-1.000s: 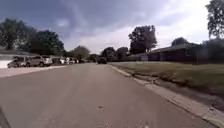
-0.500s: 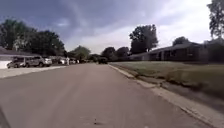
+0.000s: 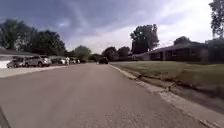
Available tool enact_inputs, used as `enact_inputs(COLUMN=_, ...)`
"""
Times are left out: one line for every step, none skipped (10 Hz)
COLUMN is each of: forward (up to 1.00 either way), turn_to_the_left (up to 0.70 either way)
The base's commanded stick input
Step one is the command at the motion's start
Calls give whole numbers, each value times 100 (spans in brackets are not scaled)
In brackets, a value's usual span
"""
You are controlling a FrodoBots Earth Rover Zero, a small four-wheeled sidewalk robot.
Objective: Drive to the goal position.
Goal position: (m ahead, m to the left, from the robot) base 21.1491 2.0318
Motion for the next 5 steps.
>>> enact_inputs(forward=70, turn_to_the_left=3)
enact_inputs(forward=70, turn_to_the_left=3)
enact_inputs(forward=70, turn_to_the_left=3)
enact_inputs(forward=70, turn_to_the_left=3)
enact_inputs(forward=70, turn_to_the_left=3)
